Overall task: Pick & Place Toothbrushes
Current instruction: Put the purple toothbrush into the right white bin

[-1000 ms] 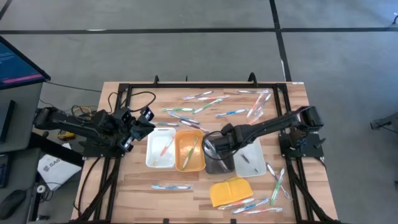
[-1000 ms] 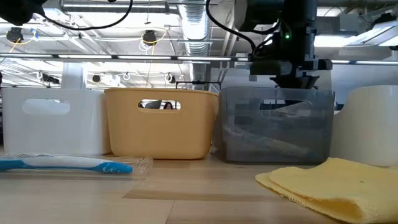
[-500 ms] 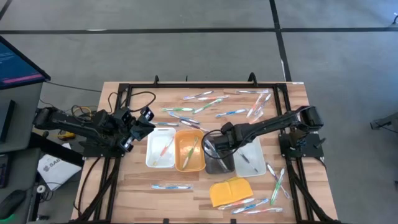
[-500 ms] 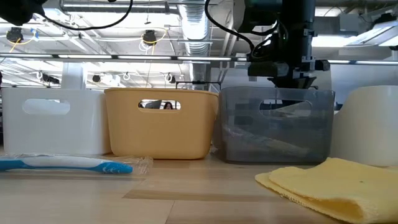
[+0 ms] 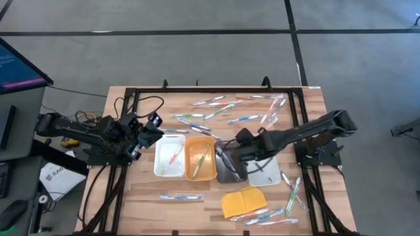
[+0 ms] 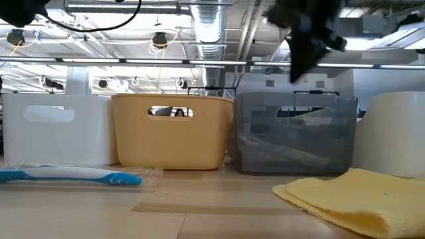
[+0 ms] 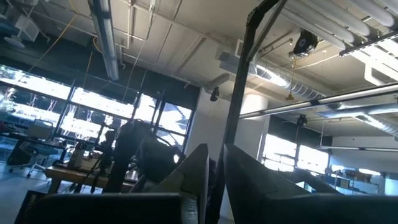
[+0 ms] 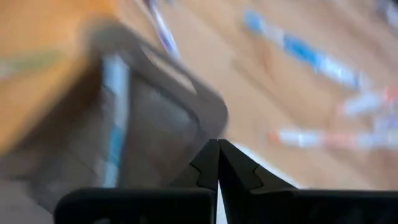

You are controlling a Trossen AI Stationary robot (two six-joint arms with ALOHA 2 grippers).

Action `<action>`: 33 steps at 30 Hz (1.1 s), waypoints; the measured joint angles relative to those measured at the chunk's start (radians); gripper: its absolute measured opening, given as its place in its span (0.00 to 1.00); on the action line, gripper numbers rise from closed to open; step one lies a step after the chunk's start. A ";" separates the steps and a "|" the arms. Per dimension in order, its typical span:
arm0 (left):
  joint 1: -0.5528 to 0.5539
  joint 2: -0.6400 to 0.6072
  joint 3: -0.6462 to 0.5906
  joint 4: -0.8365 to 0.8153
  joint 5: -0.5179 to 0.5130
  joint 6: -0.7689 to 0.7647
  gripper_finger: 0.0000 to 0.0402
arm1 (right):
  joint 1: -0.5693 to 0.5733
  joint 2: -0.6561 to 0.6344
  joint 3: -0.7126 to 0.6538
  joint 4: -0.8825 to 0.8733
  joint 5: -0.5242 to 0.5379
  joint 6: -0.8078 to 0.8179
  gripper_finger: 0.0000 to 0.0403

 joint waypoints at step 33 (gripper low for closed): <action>0.125 0.145 0.048 -0.195 -0.083 0.297 0.11 | -0.240 -0.485 -0.491 1.445 -0.328 -1.185 0.00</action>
